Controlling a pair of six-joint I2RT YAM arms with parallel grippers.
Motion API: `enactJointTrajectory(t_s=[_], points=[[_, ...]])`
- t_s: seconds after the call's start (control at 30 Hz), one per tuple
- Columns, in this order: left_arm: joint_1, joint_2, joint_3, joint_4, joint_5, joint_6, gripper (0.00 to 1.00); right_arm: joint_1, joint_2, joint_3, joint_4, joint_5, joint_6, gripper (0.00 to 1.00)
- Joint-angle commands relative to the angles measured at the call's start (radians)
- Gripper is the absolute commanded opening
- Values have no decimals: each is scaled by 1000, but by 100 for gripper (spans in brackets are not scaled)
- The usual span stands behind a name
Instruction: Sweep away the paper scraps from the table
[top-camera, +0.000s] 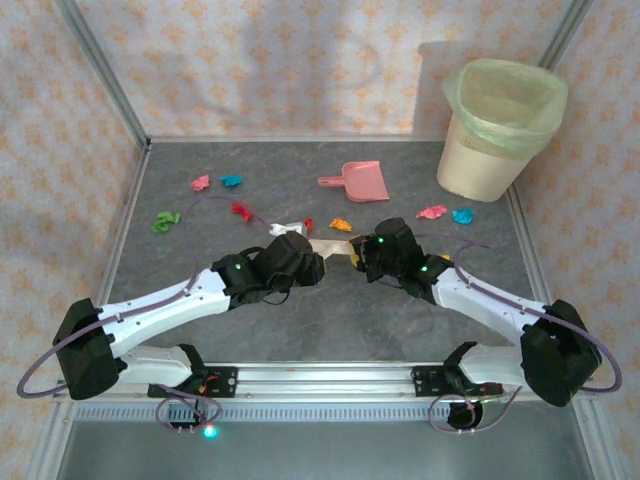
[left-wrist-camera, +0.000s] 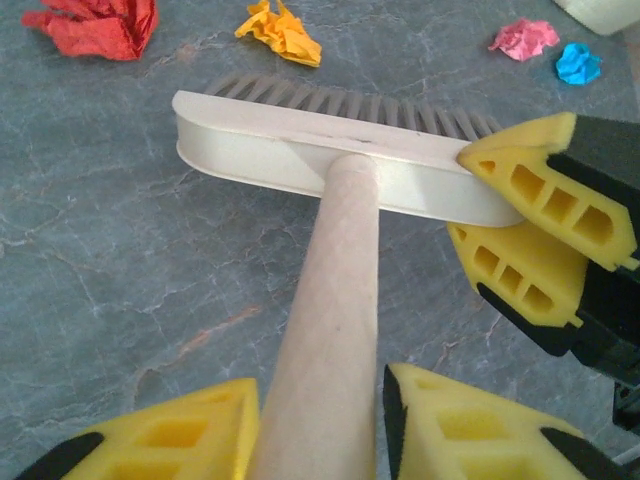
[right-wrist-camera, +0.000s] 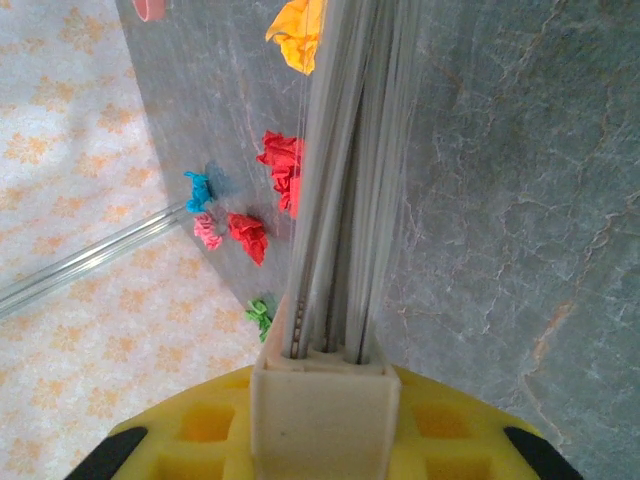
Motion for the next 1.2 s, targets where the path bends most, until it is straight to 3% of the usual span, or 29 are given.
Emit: enactJointTrajectory(t_s=[0.0, 0.1, 0.27, 0.33, 0.37, 0.47, 0.57, 0.73, 0.8, 0.97, 1.17], points=[[-2, -4, 28, 6, -43, -3, 27, -5, -27, 20, -12, 31, 20, 0], [-2, -7, 32, -4, -56, 0, 20, -5, -30, 21, -18, 29, 17, 0], [-3, -5, 37, -13, -70, 7, 0, -5, -37, 19, -23, 36, 9, 0], [-2, -7, 46, -23, -76, 16, 0, -5, -36, 20, -30, 40, -6, 0], [-3, -9, 52, -26, -81, 24, 0, -5, -37, 22, -37, 46, -23, 3], [-2, -32, 74, -44, -107, 48, 0, -4, -94, 18, -48, 74, -77, 29], [-2, -75, 93, -67, -165, 72, 0, -4, -162, 30, -168, 161, -127, 48], [-1, -187, 76, -86, -320, 105, 0, -4, -282, 32, -311, 367, -184, 61], [1, -245, 53, -84, -391, 111, 0, -4, -292, 50, -339, 435, -228, 62], [3, -394, -91, 17, -560, 113, 0, -4, -155, 188, -434, 539, -320, 64], [12, -462, -201, 98, -687, 143, 0, -4, 170, 418, -463, 564, -301, 66]])
